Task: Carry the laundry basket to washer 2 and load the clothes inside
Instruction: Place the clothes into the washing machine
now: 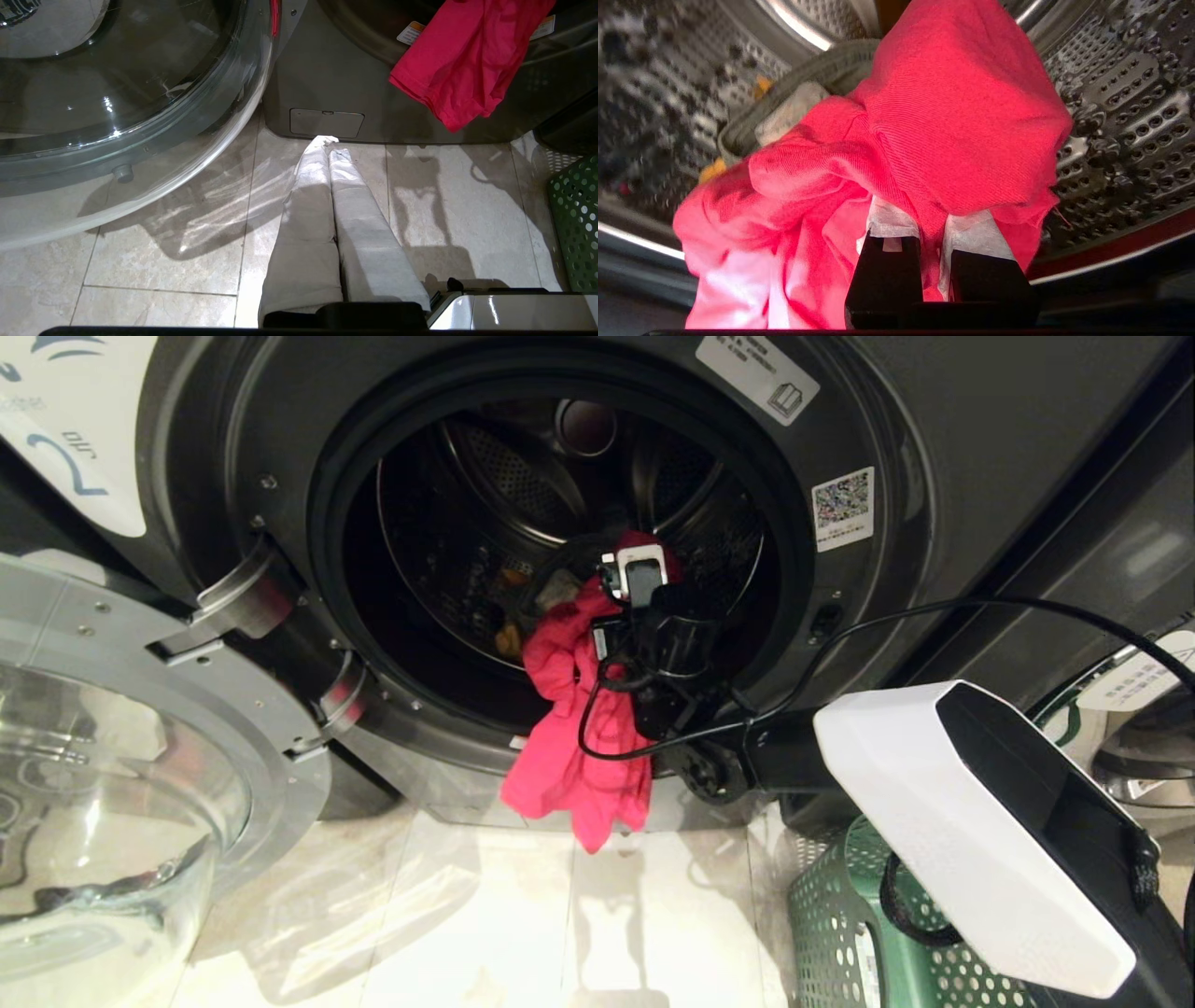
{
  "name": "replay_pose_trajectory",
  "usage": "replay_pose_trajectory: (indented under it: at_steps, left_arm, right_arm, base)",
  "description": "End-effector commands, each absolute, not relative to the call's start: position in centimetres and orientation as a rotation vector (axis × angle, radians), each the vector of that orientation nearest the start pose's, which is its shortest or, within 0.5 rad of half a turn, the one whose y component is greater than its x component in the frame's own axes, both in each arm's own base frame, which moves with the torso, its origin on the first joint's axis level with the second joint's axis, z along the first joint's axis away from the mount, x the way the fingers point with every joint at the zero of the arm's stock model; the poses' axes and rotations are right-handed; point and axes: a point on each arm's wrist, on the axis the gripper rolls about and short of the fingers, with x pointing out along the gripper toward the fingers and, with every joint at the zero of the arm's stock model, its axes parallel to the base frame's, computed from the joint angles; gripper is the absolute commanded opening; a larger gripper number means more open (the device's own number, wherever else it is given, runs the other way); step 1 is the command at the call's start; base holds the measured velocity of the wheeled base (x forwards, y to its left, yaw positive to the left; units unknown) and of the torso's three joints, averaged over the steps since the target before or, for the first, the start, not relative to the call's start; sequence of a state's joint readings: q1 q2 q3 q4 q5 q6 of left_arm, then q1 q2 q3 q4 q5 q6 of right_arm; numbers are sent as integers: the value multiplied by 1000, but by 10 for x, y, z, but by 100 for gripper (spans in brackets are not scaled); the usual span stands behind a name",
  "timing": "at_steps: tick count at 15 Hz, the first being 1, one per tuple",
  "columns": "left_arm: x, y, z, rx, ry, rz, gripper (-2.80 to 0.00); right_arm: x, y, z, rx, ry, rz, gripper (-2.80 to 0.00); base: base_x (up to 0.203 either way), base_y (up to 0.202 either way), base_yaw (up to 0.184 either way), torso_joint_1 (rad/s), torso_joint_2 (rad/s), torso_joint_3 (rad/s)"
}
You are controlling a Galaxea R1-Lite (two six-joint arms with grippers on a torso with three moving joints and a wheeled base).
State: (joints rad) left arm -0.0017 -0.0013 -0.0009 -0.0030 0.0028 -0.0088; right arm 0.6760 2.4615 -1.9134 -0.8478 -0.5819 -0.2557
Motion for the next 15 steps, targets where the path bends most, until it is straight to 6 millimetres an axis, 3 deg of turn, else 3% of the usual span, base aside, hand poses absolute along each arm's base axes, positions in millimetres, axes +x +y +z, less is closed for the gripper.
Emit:
replay_pose_trajectory:
  at_steps: [1, 3, 4, 10, 15]
  left_arm:
    - [-23, 0, 76, -9, -6, 2, -280]
    - [-23, 0, 76, -9, -5, 2, -280]
    - [-23, 0, 76, -9, -5, 2, -280]
    - [-23, 0, 76, -9, -5, 0, -280]
    - [-23, 0, 76, -9, -5, 0, -280]
  right_arm:
    - [405, 310, 206, -71, -261, 56, -280]
    - [398, 315, 205, -75, -245, 41, -280]
    - [396, 318, 206, -70, -246, 37, 0]
    - [365, 335, 212, -69, -227, 108, 0]
    - [363, 335, 216, -58, -232, 111, 0]
  base:
    - [0, 0, 0, 0, 0, 0]
    - [0, 0, 0, 0, 0, 0]
    - [0, 0, 0, 0, 0, 0]
    - [0, 0, 0, 0, 0, 0]
    - [0, 0, 0, 0, 0, 0]
